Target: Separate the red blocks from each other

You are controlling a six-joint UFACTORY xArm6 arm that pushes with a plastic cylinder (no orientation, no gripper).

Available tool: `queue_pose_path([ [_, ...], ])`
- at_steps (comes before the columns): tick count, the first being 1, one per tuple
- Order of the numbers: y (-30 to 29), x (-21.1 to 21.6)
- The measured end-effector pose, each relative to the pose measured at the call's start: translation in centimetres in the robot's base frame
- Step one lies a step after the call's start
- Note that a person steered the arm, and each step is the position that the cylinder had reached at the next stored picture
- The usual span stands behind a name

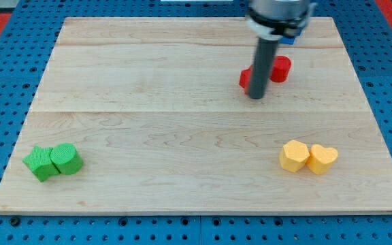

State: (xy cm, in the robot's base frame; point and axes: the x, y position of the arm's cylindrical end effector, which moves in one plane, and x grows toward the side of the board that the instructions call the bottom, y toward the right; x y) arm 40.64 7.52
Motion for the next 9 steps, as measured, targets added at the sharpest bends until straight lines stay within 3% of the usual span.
queue_pose_path([
  [1, -1.5, -0.6],
  [2, -8.2, -2.0],
  [3, -6.2, -9.4],
  [4, 1.4, -10.4],
  [5, 6.1, -10.3],
  [7, 8.3, -7.1],
  [9, 10.8, -8.2],
])
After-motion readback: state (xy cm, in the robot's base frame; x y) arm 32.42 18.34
